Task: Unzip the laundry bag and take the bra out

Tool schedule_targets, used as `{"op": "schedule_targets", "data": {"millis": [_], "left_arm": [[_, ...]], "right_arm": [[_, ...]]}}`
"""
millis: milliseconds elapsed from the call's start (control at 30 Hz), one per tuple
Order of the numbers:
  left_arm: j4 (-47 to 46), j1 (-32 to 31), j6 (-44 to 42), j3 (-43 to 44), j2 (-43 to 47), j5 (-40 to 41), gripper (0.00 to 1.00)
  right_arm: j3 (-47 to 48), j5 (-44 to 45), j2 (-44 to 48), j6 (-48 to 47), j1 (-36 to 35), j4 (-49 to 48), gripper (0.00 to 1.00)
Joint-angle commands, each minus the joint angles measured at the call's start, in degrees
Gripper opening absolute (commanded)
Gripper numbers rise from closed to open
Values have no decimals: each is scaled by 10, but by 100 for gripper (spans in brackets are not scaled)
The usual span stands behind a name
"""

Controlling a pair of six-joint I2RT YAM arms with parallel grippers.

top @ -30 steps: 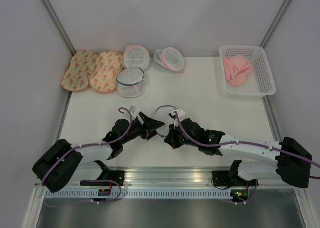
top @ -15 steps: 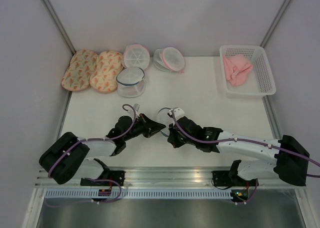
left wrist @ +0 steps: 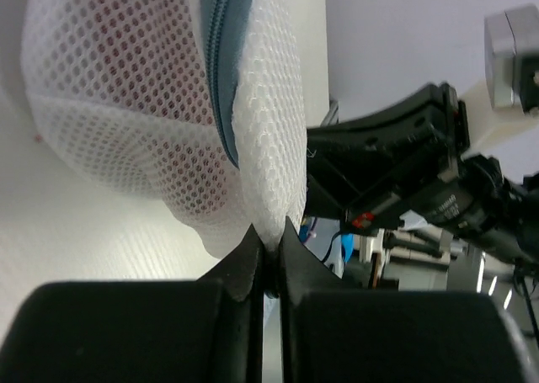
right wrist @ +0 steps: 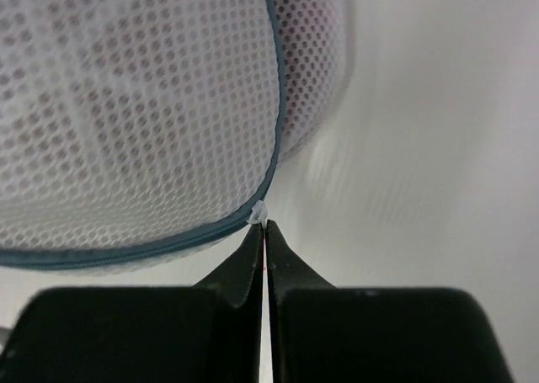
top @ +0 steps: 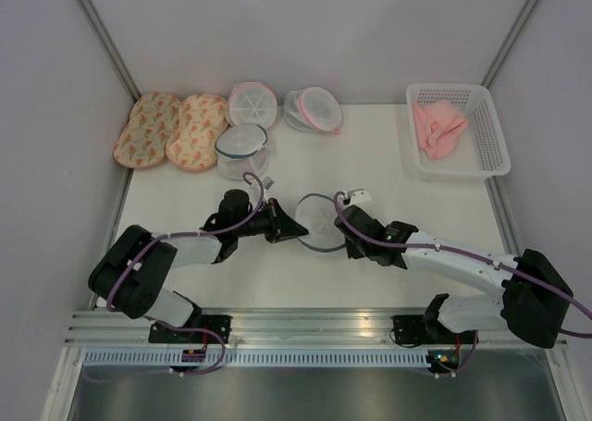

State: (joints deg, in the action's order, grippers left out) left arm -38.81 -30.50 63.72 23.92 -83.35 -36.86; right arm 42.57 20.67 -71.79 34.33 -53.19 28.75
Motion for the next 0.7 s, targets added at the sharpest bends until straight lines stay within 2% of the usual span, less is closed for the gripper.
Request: {"op": "schedule_targets", "data": {"millis": [0,33,133,200,300,333,367,400,433,467,500,533,600,667], "left_arm": [[85,4,-138,75,-45,-129,2],[107,4,-178,95,-58,-171,2],[188,6,-250,165,-104,-224,2],[248,10,-292,205,-119,-205,4],[301,18,-310,239,-129,-136,30],[306,20,-306,240,-117,-96,47],[312,21,-301,238,-107,-70,54],[321,22,-293,234,-95,-4,65],[333,22,-288,232,-81,37,98],[374,23,-280,227,-45,85,99],[386,22,-263,223,-25,179,99],[427,22,-254,217,-3,216,100],[448,23,-220,188,80,298,100],[451,23,-199,148,166,308,100]], "right_arm": [[1,66,-20,-29,42,14,0],[9,63,-36,-36,50,6,0],[24,66,-57,-44,65,-6,0],[30,66,-60,-49,68,-9,0],[30,51,-46,-53,68,-16,0],[24,39,-30,-54,68,-22,0],[22,32,-20,-54,68,-25,0],[19,24,-4,-57,68,-28,0],[14,17,5,-58,68,-32,1],[11,-1,14,-58,68,-35,0],[8,-12,28,-63,68,-39,0],[2,-36,35,-63,68,-47,1],[-4,-67,48,-66,68,-62,0],[-9,-133,55,-66,68,-80,1]]}}
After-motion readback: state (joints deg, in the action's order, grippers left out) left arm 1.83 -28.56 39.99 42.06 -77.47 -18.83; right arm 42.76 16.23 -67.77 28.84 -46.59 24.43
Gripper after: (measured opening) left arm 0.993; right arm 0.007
